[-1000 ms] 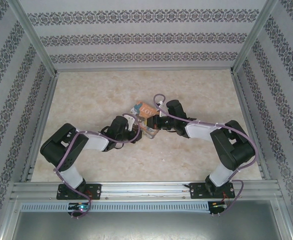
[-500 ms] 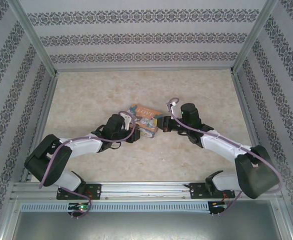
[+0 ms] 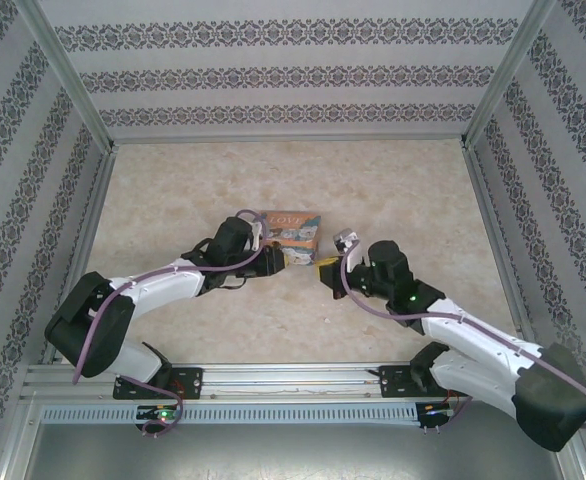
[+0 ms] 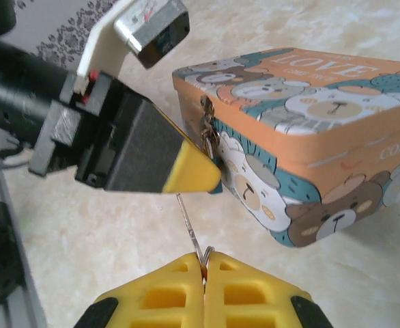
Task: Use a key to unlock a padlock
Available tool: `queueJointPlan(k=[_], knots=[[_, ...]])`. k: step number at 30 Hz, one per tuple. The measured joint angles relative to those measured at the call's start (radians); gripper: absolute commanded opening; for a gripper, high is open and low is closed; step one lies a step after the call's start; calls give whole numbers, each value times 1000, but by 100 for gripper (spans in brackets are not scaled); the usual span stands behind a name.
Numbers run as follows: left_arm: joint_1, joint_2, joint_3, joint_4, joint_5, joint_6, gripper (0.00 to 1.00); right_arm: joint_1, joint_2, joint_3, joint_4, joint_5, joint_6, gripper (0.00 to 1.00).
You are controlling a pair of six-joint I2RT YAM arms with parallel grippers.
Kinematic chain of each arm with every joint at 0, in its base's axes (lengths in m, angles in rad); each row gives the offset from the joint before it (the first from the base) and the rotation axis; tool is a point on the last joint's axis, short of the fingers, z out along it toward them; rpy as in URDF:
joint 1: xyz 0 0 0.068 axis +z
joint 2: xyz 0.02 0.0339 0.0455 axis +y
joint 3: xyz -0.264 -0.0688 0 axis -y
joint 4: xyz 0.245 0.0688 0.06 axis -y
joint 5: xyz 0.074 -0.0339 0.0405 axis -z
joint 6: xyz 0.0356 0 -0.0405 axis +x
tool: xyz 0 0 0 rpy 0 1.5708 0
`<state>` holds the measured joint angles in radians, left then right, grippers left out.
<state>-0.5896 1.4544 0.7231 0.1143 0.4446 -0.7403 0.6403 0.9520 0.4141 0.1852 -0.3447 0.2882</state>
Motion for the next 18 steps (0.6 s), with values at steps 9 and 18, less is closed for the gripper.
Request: queueJointPlan(k=[9,18], knots=[[0,24,61,-26,37,-91,18,111,40,-45,24,129,-83,0],[0,34,65,-10,62,-167,18,163,170,-48,130,229,-86,0]])
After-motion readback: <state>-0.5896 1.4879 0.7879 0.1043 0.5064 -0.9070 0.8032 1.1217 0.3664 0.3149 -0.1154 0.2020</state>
